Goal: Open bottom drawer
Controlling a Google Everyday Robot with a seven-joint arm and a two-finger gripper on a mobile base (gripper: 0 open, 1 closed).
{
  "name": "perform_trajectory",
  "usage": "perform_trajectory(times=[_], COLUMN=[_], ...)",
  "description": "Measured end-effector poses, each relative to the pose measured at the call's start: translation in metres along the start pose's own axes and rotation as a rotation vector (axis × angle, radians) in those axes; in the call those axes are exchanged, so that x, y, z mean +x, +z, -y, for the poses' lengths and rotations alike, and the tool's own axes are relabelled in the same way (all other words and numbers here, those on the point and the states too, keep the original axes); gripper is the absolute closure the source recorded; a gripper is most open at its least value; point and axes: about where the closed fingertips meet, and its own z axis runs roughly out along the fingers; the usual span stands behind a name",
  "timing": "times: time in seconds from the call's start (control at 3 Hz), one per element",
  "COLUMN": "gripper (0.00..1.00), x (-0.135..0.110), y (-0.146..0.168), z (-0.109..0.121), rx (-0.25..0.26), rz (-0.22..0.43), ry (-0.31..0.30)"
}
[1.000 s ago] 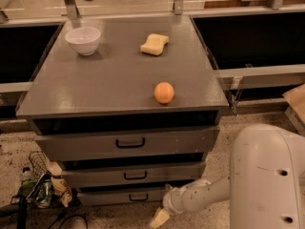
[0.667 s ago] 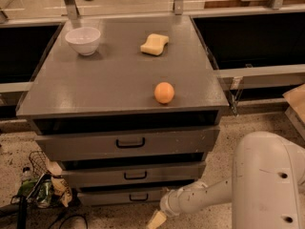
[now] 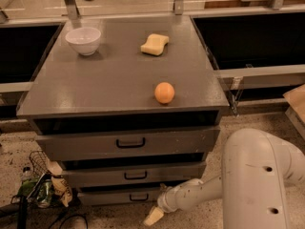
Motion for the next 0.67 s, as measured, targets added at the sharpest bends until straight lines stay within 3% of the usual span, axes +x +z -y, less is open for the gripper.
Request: perform_trajectory(times=[0.33,0.67], gripper=[0.0,0.0], x=[-0.0192,-0.0162], y=[0.0164,0.0254], z=[0.0144,0.0153], rx=[0.013,0.01], rz=[0.011,0.006], ry=[-0.02,-0.026])
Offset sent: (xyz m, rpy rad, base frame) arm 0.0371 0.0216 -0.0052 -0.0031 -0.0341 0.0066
